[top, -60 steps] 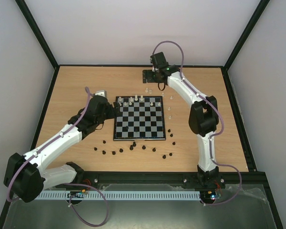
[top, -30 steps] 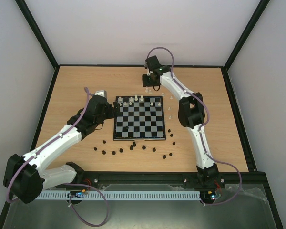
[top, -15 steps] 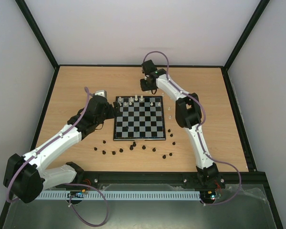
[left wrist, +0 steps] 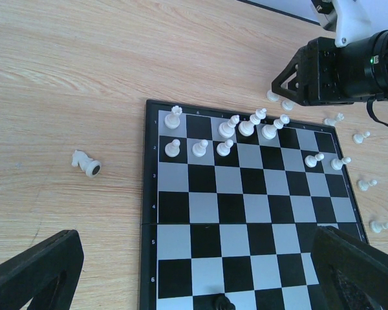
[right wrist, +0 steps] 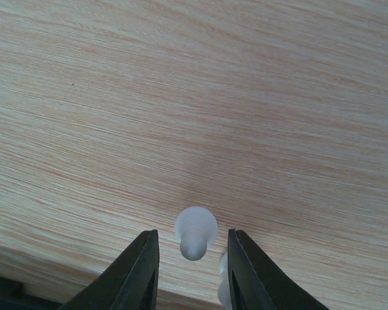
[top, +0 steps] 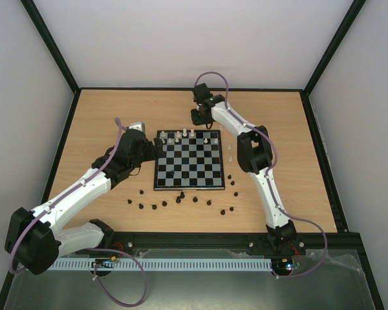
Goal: Set up the chess pieces on the board
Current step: Pick up the chess piece at the center of the board.
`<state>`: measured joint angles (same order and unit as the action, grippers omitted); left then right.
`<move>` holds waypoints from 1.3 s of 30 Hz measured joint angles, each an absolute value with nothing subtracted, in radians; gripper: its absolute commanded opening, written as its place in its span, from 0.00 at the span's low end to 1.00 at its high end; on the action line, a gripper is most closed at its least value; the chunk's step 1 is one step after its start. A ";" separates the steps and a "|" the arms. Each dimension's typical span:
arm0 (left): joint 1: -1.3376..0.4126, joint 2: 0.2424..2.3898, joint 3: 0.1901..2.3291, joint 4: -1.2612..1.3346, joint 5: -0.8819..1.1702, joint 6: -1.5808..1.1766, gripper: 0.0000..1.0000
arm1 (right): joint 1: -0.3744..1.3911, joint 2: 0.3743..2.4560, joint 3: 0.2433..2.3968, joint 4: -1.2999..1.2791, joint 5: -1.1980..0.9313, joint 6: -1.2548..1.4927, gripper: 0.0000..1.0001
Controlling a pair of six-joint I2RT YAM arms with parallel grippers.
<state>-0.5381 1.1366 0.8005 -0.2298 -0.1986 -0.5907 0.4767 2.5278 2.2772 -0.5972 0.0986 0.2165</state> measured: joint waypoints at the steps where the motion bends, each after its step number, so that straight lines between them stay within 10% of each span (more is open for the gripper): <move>1: -0.538 1.137 0.801 -0.230 -0.199 -0.591 0.99 | 0.477 2.530 2.277 -0.598 0.099 0.216 0.26; 30: -0.538 1.150 0.801 -0.226 -0.199 -0.591 1.00 | 0.477 2.523 2.273 -0.593 0.083 0.213 0.02; 39: -0.538 1.152 0.801 -0.223 -0.199 -0.591 0.99 | 0.490 2.239 2.012 -0.567 0.093 0.216 0.02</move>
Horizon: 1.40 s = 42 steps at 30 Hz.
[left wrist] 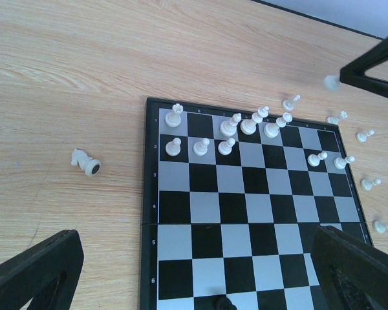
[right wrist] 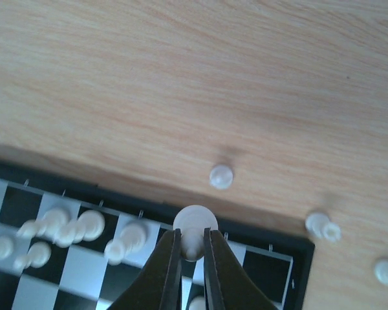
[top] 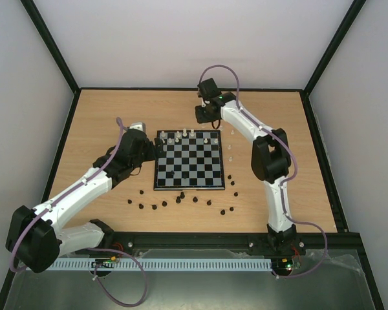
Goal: Set up the chess pieces on the board
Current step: Pick up the chess piece at the center of the board, then place the chess piece on the chessboard.
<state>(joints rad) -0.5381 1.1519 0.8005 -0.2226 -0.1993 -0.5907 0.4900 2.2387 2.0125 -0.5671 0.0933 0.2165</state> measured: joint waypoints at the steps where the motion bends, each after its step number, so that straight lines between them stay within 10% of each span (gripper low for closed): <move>1: -0.538 1.152 0.801 -0.223 -0.199 -0.591 1.00 | 0.495 2.208 1.982 -0.562 0.096 0.217 0.03; 42: -0.538 1.151 0.801 -0.223 -0.200 -0.591 1.00 | 0.582 2.257 1.892 -0.556 0.197 0.231 0.07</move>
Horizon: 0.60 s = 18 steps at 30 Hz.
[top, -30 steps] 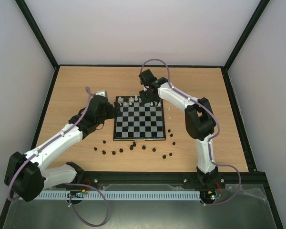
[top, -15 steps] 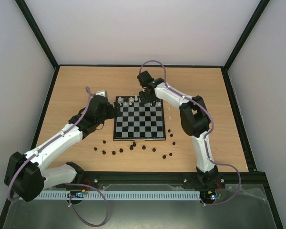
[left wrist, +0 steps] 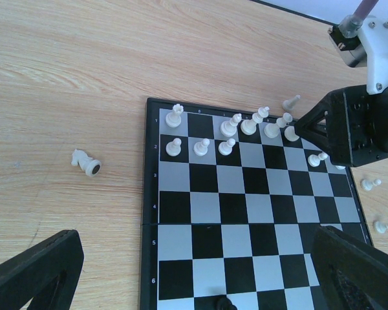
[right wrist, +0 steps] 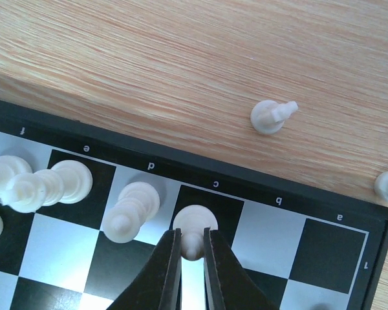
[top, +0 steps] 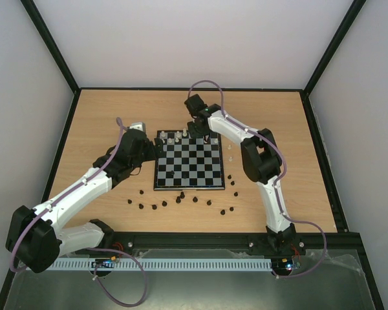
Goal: Set up the chess pieces on the board
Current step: Place the chess piece on the chessboard.
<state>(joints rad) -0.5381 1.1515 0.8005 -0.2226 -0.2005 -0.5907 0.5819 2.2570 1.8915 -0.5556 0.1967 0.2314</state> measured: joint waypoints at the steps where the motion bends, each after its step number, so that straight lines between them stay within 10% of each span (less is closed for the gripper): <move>1: -0.538 1.151 0.801 -0.223 -0.200 -0.591 1.00 | 0.581 2.259 1.892 -0.556 0.197 0.231 0.07; 18: -0.538 1.151 0.801 -0.223 -0.202 -0.591 0.99 | 0.567 2.267 1.892 -0.556 0.197 0.234 0.17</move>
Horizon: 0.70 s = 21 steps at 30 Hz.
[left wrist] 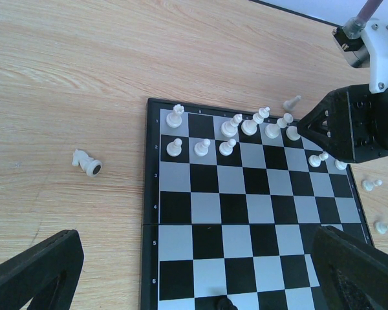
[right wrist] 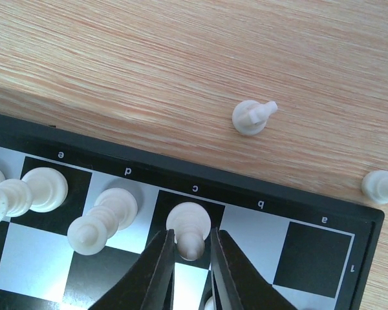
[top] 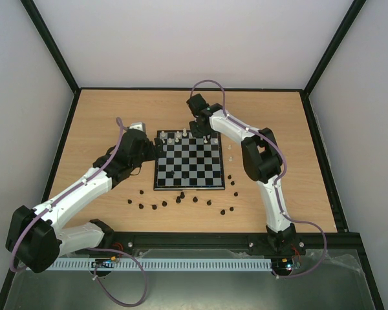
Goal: Set up the chess pieces on the board
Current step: Place the chess piece on the chessboard.
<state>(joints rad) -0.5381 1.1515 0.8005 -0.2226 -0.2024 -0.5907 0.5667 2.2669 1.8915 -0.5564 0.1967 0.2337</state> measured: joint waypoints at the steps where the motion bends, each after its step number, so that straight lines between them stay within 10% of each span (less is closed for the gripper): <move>1: -0.538 1.151 0.801 -0.223 -0.203 -0.591 1.00 | 0.567 2.267 1.892 -0.556 0.197 0.235 0.17; 21: -0.538 1.152 0.801 -0.223 -0.203 -0.591 0.99 | 0.488 2.268 2.011 -0.574 0.175 0.273 0.35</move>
<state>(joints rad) -0.5377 1.1519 0.8005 -0.2226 -0.2031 -0.5907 0.4877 2.2681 2.0113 -0.5743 0.1745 0.2726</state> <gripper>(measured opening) 0.994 0.346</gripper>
